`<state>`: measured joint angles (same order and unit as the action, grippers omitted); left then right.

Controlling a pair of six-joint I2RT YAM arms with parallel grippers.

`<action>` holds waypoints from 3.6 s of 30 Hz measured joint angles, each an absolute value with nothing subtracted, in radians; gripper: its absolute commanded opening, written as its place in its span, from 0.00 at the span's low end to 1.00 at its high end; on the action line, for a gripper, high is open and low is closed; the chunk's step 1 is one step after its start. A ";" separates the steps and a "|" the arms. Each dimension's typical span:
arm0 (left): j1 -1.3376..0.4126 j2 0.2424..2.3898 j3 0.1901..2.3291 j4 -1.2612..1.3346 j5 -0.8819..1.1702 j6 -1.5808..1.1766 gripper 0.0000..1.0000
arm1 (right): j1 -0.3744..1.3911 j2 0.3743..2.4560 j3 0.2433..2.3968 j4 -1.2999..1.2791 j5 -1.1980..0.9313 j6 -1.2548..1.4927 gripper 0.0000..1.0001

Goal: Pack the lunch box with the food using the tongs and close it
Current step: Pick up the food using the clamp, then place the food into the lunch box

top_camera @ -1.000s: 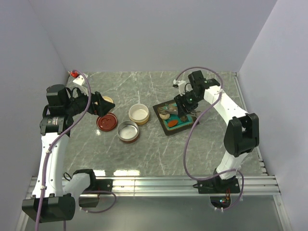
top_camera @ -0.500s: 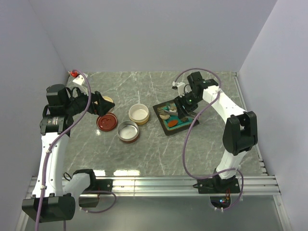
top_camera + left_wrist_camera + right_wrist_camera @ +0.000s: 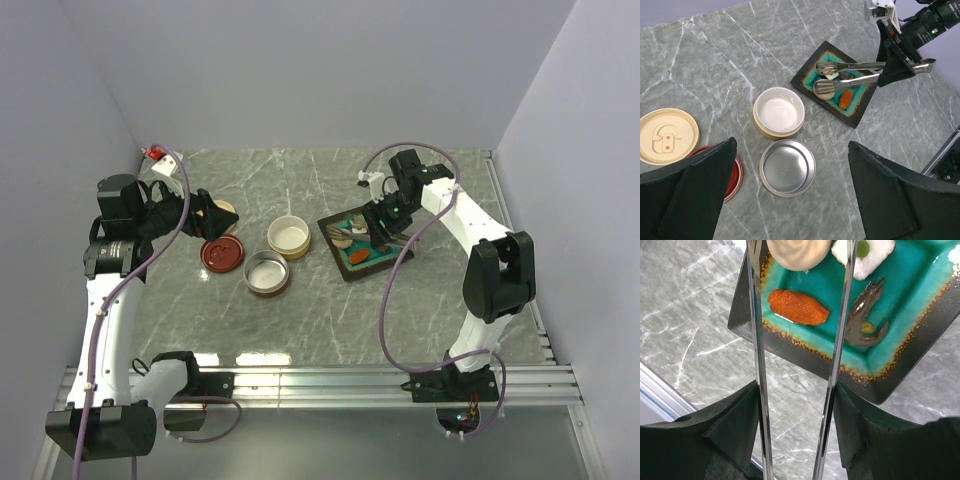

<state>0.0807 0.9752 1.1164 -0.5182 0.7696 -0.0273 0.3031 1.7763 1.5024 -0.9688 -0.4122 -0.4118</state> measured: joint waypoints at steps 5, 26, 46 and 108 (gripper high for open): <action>0.081 0.975 1.116 -0.518 0.770 -0.028 0.99 | 0.303 1.776 1.502 -0.997 -0.415 -0.423 0.62; 0.081 0.975 1.116 -0.516 0.770 -0.028 0.99 | 0.303 1.748 1.506 -1.032 -0.419 -0.428 0.47; 0.086 0.984 1.116 -0.516 0.763 -0.093 0.99 | 0.422 1.606 1.658 -1.078 -0.449 -0.354 0.45; 0.136 0.997 1.117 -0.491 0.770 -0.169 0.99 | 0.851 1.920 1.723 -0.944 -0.398 -0.246 0.61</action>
<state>0.1360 0.9974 1.1168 -0.4908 0.7700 -0.1688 0.8509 1.9202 1.7226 -0.9440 -0.3985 -0.2462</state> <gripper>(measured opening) 0.995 0.592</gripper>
